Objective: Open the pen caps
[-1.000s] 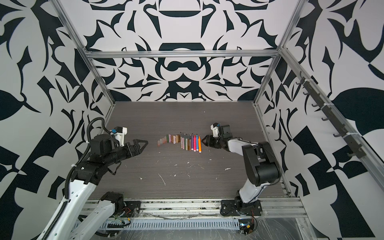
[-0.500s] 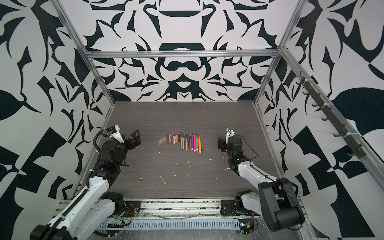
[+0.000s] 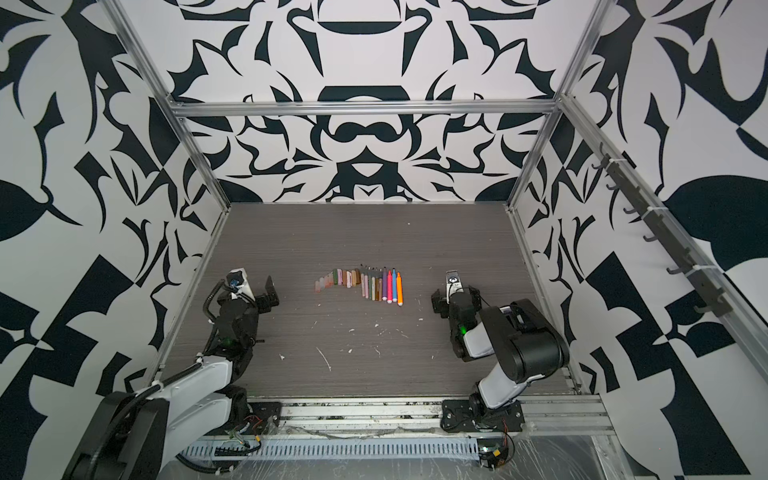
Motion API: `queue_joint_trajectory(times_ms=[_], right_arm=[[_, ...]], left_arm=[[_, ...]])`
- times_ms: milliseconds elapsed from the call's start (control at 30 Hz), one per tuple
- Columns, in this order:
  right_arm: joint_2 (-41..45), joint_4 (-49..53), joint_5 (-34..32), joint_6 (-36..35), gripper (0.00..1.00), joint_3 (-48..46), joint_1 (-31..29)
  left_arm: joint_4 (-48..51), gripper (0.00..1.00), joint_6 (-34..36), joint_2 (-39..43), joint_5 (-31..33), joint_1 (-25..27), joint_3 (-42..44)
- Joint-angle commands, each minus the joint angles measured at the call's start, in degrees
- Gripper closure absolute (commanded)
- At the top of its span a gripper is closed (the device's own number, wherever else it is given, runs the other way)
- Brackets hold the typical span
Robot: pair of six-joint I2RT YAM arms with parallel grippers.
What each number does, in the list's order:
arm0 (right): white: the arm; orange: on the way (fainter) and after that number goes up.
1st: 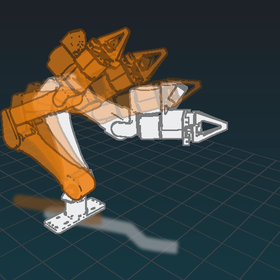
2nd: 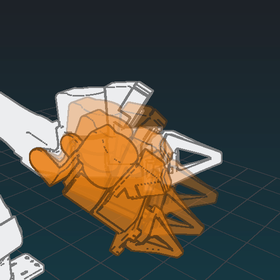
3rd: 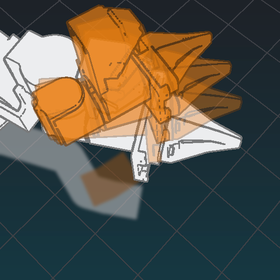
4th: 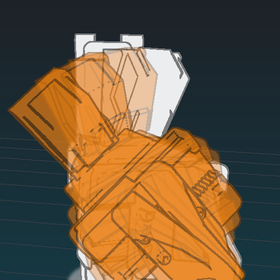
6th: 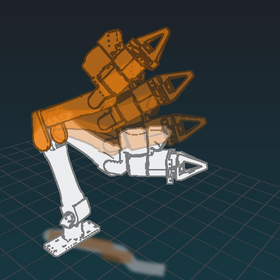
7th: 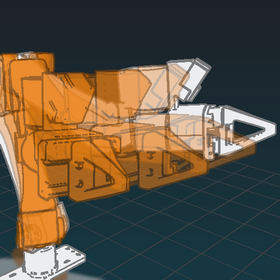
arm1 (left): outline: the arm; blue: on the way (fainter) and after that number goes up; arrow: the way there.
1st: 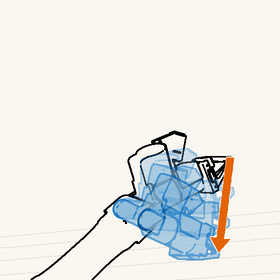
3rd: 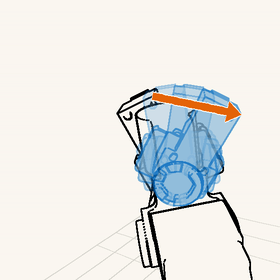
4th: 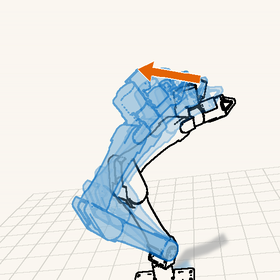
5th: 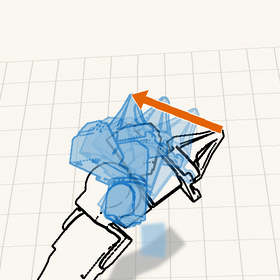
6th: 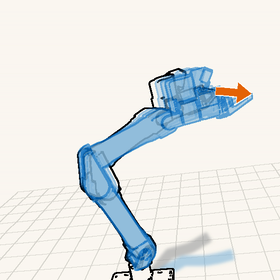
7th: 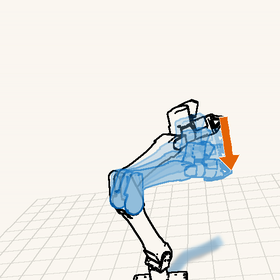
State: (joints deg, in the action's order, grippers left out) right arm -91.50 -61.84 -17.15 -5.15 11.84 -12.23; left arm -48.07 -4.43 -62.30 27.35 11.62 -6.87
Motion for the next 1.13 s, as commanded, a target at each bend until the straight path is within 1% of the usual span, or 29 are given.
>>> queue_joint_trajectory(times_ms=[0, 33, 67, 100, 133, 167, 233, 267, 367, 433, 467, 500, 533, 567, 633, 667, 733, 833, 867, 933, 1000, 1100], right_arm=[[1.5, -4.3, -2.5, 0.1, 0.0, 2.1, 0.3], [1.6, -4.0, -2.5, 0.2, 0.0, 2.2, 0.3], [1.4, -3.6, -2.8, 0.3, 0.0, 2.5, 0.3], [1.3, -2.4, -4.1, 0.6, 0.0, 3.4, 0.4], [1.2, -0.6, -5.4, 1.2, 0.0, 4.5, 0.3], [1.3, 0.9, -6.2, 1.9, 0.0, 5.3, 0.6], [1.7, 2.4, -7.2, 2.8, 0.0, 5.7, 0.7], [1.5, 2.2, -7.2, 2.8, 0.0, 5.8, 0.8], [1.5, 2.1, -7.2, 2.8, 0.0, 5.7, 0.8], [1.5, 2.1, -7.1, 2.8, 0.0, 5.8, 0.8], [1.5, 2.2, -7.2, 2.8, 0.0, 5.7, 0.8], [1.5, 2.1, -7.2, 2.8, 0.0, 5.7, 0.8], [1.5, 2.1, -7.2, 2.8, 0.0, 5.7, 0.8], [1.5, 2.1, -7.2, 2.8, 0.0, 5.7, 0.9], [1.5, 2.1, -7.2, 2.8, 0.0, 5.8, 0.9], [1.5, 2.2, -7.1, 2.8, 0.0, 5.7, 0.9], [1.6, 2.2, -7.1, 2.8, 0.0, 5.7, 0.9], [1.3, 2.6, -6.7, 3.0, 0.0, 6.1, 1.0], [1.1, 4.1, -4.8, 3.3, 0.0, 7.1, 1.8], [2.5, 11.3, 5.1, 5.9, 0.0, 9.3, 6.8], [1.8, 8.8, 5.1, 5.5, 0.0, 8.7, 6.9], [2.7, 9.1, 5.1, 5.5, 0.0, 8.1, 6.9]], left_arm=[[-13.2, 0.01, 3.3, -7.1, 4.3, -0.2, -0.1], [-18.4, 0.0, 3.7, -11.3, 6.9, -0.2, -0.2], [-23.9, 0.01, 4.1, -15.4, 7.8, -0.2, 0.0], [-28.7, 0.01, 5.7, -19.2, 7.9, -0.1, 0.3], [-33.2, 0.0, 5.7, -23.6, 9.1, -0.3, 0.3], [-34.6, 0.0, 4.8, -27.4, 10.9, -0.9, -1.0], [-32.6, 0.01, 9.2, -30.6, 10.2, -0.8, -5.7], [-31.5, 0.01, 9.2, -30.3, 10.1, -0.5, -5.8], [-22.3, 0.01, 6.4, -27.0, 7.3, -2.0, -7.5], [-15.7, 0.01, 4.4, -26.0, 2.2, -4.7, -9.9], [-11.9, 0.01, 2.3, -25.3, -1.1, -6.9, -10.7], [-8.6, 0.01, -1.6, -25.6, -3.5, -9.6, -11.6], [-11.1, 0.01, -1.6, -28.3, -4.5, -11.5, -12.7], [-11.3, 0.01, -1.1, -29.1, -4.8, -12.2, -13.0], [-3.9, 0.0, -3.7, -26.1, -7.0, -12.9, -14.1], [-5.0, 0.01, -3.6, -26.3, -7.0, -12.9, -13.9], [-10.8, 0.0, -2.3, -28.1, -6.4, -12.9, -12.6], [-6.7, 0.01, -3.1, -26.9, -7.0, -12.9, -13.5], [-7.1, 0.0, -3.2, -27.0, -7.0, -12.9, -13.4], [-9.3, 0.01, -2.8, -27.7, -6.7, -12.9, -12.9], [-8.3, 0.01, -3.0, -27.3, -6.8, -12.9, -13.2], [-8.7, 0.01, -3.0, -27.5, -6.9, -12.9, -13.1]])
